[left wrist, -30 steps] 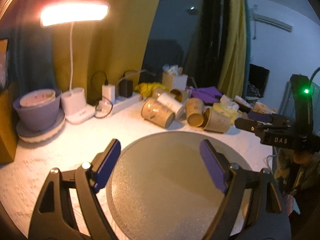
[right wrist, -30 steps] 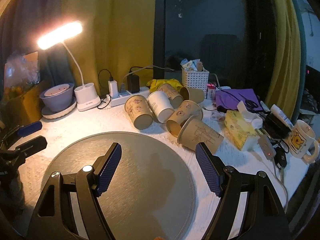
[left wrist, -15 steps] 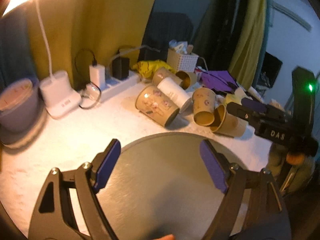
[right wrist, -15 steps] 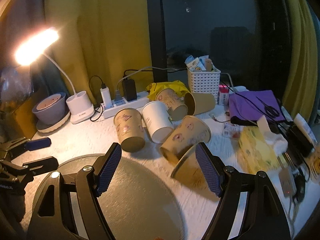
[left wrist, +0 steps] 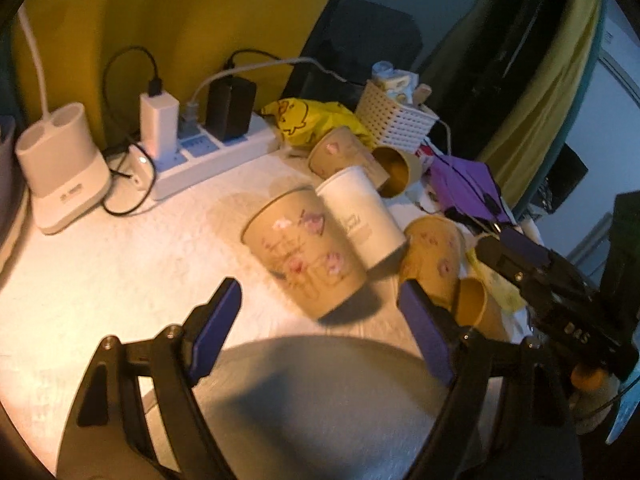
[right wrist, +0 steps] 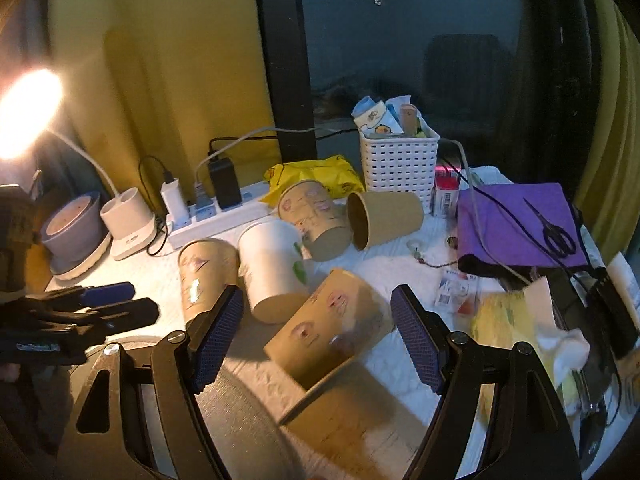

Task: Flip cup upright
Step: 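Move the left tool toward the tipped brown paper cup with pink drawings, then close the left gripper on the brown cup's side and lift it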

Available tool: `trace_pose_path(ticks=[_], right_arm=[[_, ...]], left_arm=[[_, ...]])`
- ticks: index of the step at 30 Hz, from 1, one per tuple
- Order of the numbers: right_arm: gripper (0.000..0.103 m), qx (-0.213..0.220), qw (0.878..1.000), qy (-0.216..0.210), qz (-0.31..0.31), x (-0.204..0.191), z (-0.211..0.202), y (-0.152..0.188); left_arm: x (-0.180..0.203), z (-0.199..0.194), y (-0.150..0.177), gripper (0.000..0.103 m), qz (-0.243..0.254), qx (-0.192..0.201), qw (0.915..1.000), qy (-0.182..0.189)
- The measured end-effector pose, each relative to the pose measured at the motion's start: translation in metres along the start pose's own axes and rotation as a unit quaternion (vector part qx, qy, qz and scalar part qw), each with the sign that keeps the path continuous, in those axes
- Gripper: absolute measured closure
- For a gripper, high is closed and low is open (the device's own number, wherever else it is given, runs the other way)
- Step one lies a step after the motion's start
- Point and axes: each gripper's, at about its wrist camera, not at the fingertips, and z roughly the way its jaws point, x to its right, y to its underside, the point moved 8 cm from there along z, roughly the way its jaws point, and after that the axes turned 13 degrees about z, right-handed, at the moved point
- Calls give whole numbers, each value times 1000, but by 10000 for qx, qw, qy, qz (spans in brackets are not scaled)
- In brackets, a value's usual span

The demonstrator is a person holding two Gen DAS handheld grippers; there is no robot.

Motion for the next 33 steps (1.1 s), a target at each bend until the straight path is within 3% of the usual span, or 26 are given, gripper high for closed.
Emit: trace_pose_path(ticks=[6, 16, 18, 19, 20, 33], right_arm=[[24, 26, 9997, -193, 119, 8, 8, -9], [24, -12, 9991, -382, 160, 7, 7, -11], [24, -14, 9991, -389, 150, 5, 5, -10], [24, -16, 9991, -391, 144, 4, 4, -10], [24, -14, 9992, -387, 130, 3, 2, -9], [24, -63, 9998, -180, 6, -21, -20, 11]], left_arm=[[-9, 41, -1, 21, -545, -438, 9975, -78], [-14, 75, 6, 21, -857, -763, 9934, 38], [-14, 76, 5, 21, -829, -722, 9939, 45], [-14, 76, 5, 30, -815, -704, 9941, 92], [-14, 77, 4, 31, -795, -704, 9943, 116], [-18, 29, 29, 40, -572, -456, 9963, 443]])
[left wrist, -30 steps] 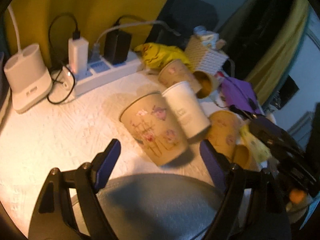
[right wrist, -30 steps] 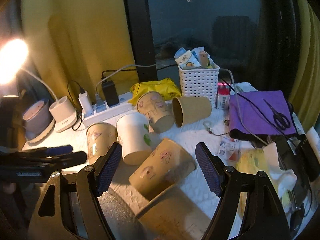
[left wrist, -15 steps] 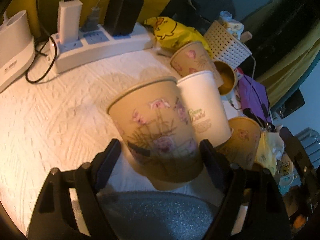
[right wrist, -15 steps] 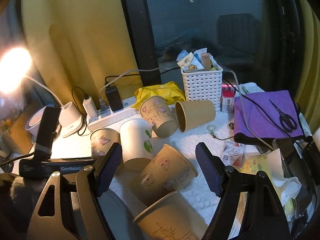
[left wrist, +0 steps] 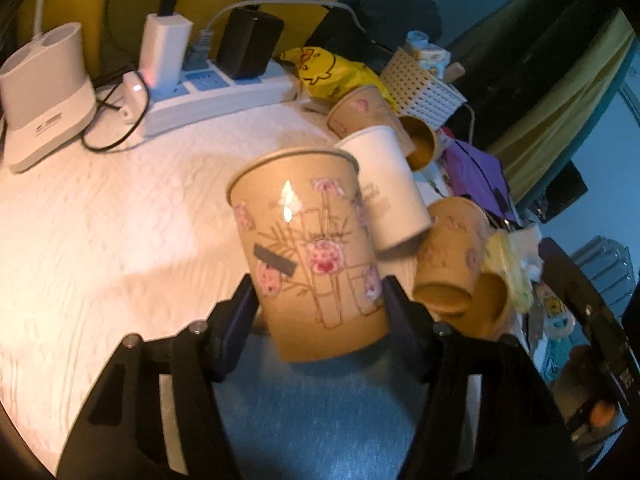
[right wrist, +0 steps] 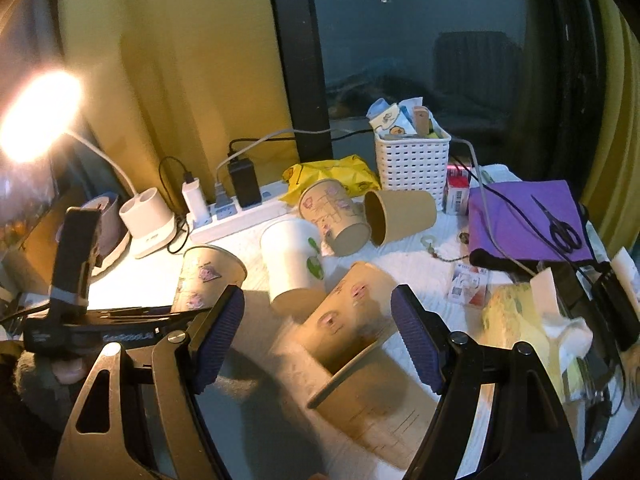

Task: Flip cup upright
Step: 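Close the left gripper on the brown cup's side and lift it, then grasp the cup's base with the right gripper while the left gripper holds its side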

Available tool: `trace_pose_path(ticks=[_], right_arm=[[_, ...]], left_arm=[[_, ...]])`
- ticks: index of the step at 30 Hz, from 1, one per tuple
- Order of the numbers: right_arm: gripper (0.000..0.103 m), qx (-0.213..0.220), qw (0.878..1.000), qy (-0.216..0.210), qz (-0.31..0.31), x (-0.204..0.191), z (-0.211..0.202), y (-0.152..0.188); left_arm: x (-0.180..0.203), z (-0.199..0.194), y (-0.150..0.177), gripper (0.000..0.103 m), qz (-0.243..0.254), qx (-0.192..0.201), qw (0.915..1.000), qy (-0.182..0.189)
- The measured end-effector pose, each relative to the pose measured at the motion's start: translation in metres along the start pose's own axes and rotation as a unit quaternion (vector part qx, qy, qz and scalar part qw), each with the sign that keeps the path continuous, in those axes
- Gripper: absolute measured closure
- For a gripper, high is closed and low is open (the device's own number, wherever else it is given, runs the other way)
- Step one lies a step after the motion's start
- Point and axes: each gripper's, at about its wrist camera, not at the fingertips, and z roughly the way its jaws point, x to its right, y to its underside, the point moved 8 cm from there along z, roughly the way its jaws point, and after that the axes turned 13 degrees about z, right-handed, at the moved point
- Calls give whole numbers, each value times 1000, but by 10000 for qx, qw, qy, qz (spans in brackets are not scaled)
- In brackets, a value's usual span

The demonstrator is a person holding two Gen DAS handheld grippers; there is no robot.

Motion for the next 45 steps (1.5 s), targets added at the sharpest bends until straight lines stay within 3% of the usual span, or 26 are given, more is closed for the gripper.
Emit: trace_pose_path(ticks=[4, 8, 15, 21, 26, 33, 37, 42, 45], right_arm=[[24, -11, 10000, -19, -63, -18, -12, 12], [24, -63, 9998, -72, -163, -35, -20, 27], [24, -221, 9994, -209, -156, -60, -36, 59], [24, -478, 9954, -830, 68, -87, -57, 86], [24, -467, 9952, -858, 79, -107, -75, 103], [24, -513, 9897, -1295, 330, -127, -109, 125], [22, -591, 9859, -1494, 478, -131, -120, 129], [19, -582, 9849, -1552, 491, -132, -131, 129], [19, -602, 9815, -1735, 547, -133, -136, 127]], left_arm=[[5, -28, 14, 40, 233, 203, 9994, 155], [12, -56, 29, 40, 780, 424, 9960, 26], [20, -102, 62, 40, 1685, 773, 9819, -396], [27, -126, 95, 40, 2271, 1017, 9678, -376], [32, -141, 113, 40, 2366, 1314, 9623, -269], [67, -174, 136, 40, 2874, 1843, 9399, -106], [87, -187, 146, 40, 3280, 2142, 9201, -47], [104, -196, 157, 40, 3576, 2377, 9031, -27], [117, -201, 165, 40, 3846, 2543, 8874, -20]])
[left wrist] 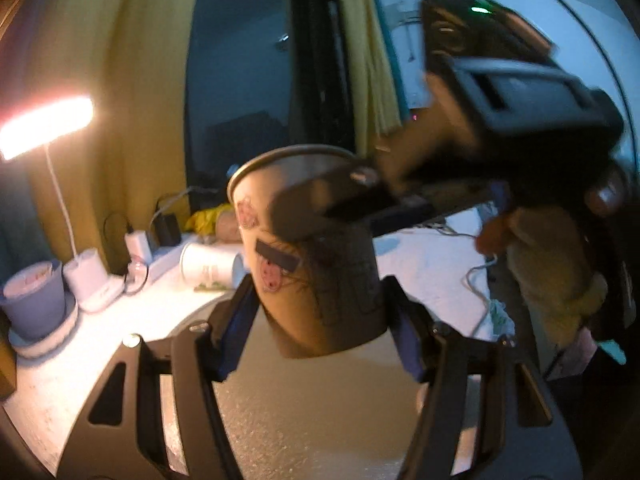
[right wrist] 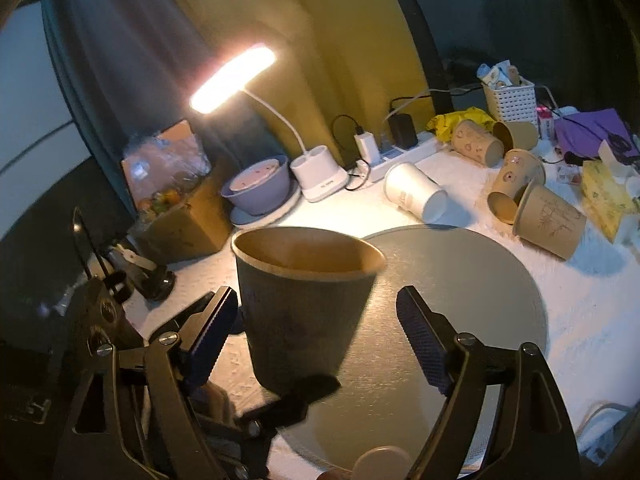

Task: Flip cup upright
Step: 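Grasp the cup's base with the right gripper while the left gripper holds its side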

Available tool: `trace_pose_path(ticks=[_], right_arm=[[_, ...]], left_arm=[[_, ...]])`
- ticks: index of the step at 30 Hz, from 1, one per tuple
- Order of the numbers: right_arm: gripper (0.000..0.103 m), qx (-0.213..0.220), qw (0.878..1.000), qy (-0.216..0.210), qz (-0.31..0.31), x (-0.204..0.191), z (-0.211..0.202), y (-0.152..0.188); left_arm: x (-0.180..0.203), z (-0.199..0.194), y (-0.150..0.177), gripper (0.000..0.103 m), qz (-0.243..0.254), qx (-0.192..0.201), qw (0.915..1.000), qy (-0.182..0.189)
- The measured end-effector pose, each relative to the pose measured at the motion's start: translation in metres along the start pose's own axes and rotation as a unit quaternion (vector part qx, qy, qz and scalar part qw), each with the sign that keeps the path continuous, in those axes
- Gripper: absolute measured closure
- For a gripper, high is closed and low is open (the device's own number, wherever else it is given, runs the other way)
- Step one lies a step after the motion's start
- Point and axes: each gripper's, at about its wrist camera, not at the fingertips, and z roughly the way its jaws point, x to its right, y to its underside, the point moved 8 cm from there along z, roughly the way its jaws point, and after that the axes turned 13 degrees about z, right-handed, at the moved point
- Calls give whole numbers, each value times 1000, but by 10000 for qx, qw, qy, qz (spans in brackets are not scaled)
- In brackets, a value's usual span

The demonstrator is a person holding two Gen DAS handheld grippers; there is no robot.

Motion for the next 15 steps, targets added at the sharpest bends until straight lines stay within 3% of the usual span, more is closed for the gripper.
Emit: trace_pose_path(ticks=[9, 13, 15], right_arm=[[19, -159, 9986, -450, 226, -4, -2, -1], [33, -203, 9984, -487, 216, -4, 0, -1], [34, -224, 9983, -483, 249, -3, 2, -1]], left_arm=[[16, -7, -7, 40, 244, 220, 9994, 141], [18, -4, -4, 39, 229, 141, 9993, 241], [17, -3, -2, 39, 185, 108, 9994, 271]])
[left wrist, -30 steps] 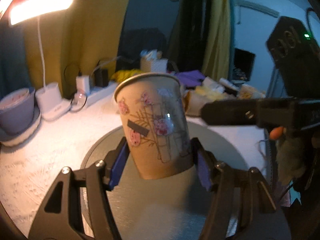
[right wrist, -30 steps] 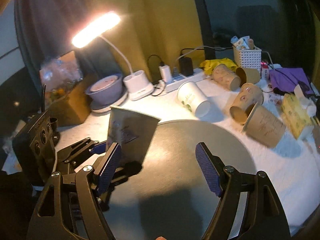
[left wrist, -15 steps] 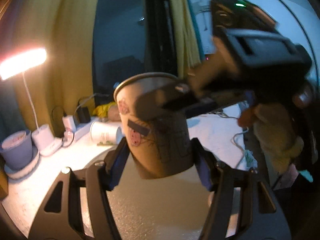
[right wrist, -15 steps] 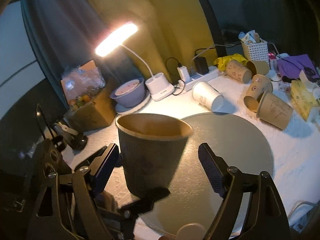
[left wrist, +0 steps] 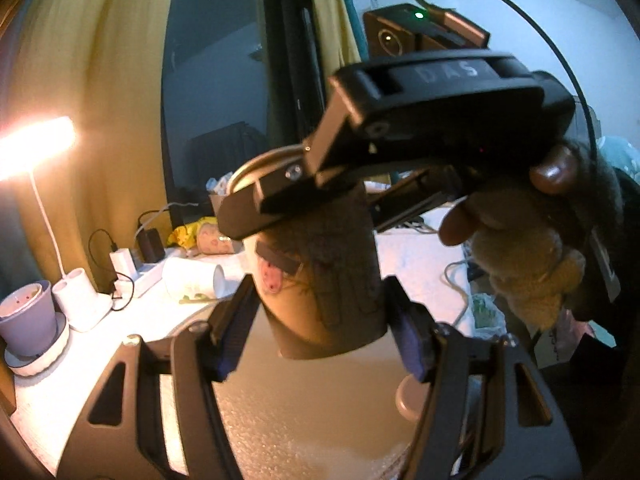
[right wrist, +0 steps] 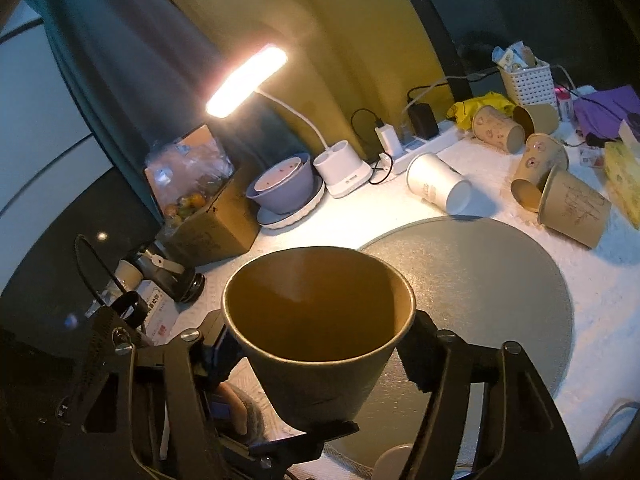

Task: Flip cup upright
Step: 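Grasp the cup's base with the right gripper while the left gripper holds its side, then rotate the cup upright with the right gripper and lower it onto the mat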

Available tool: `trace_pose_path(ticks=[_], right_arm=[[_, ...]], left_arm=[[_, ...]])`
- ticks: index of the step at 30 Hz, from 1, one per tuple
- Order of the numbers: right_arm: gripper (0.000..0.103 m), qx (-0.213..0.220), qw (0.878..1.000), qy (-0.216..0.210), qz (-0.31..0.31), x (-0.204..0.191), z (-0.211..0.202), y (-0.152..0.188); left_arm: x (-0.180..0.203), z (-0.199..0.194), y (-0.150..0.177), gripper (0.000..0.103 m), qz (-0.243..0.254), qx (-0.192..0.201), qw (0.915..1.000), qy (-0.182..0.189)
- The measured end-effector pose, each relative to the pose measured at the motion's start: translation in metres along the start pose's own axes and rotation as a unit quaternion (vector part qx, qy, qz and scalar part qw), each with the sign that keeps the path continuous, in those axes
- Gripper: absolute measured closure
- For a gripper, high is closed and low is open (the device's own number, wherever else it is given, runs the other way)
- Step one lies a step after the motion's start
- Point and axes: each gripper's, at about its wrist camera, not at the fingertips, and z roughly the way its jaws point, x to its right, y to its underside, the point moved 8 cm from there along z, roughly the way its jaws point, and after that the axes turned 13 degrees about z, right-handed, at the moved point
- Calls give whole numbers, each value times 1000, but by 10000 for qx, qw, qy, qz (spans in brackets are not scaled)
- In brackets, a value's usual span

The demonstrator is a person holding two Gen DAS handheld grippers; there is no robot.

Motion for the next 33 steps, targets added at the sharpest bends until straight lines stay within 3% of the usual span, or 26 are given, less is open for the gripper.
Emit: trace_pose_path(ticks=[4, 7, 14, 19, 24, 28, 33], right_arm=[[34, 6, 10000, 45, -26, 0, 2, -1], [34, 92, 9999, 121, -40, 2, 3, -6], [34, 691, 9955, 619, -193, 16, 1, -29], [34, 1159, 9860, 1137, -372, 34, 8, -43], [34, 1238, 9784, 1494, -708, 43, 29, -44], [34, 1118, 9713, 1800, -1079, 42, 55, -35], [34, 889, 9684, 1915, -1327, 37, 84, -24]], left_arm=[[-2, 4, 3, 37, -44, -113, 9999, 5], [-5, 6, 5, 25, -217, -178, 9996, 81], [-23, 13, 17, 24, -826, -440, 9956, 101], [-51, 10, 28, 24, -1493, -556, 9871, -179], [-97, 2, 49, 24, -2440, -738, 9641, -748], [-129, 2, 79, 24, -3067, -1126, 9380, -1157], [-150, -1, 99, 24, -3394, -1312, 9208, -1408]])
